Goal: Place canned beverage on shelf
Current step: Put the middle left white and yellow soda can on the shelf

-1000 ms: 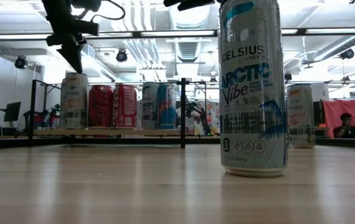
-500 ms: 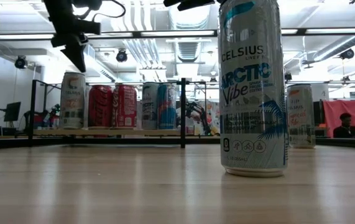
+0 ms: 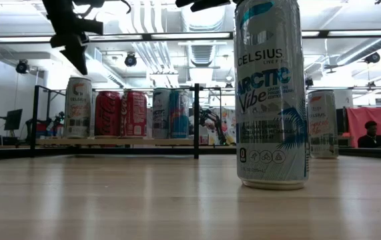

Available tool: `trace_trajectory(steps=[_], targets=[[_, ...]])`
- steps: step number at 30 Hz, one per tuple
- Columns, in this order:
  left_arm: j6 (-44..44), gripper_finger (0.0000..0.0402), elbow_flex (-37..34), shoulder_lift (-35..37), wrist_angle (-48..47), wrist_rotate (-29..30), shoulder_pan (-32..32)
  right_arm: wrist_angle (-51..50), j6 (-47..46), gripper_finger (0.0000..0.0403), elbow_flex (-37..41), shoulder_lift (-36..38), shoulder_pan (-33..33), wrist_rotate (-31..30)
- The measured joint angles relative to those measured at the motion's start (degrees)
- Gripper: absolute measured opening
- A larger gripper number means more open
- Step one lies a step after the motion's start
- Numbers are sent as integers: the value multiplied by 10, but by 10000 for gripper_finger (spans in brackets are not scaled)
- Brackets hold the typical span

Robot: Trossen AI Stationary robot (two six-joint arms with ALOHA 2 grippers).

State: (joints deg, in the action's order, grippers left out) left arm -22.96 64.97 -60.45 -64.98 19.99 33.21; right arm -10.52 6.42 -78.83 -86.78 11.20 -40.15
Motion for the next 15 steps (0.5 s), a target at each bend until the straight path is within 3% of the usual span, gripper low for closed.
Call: trace_trajectory(steps=[6, 15], targets=[[44, 0, -3, 23, 22, -11, 0, 2, -1, 291, 0, 0, -8, 0], [163, 0, -54, 38, 91, 4, 0, 1, -32, 236, 0, 0, -13, 0]])
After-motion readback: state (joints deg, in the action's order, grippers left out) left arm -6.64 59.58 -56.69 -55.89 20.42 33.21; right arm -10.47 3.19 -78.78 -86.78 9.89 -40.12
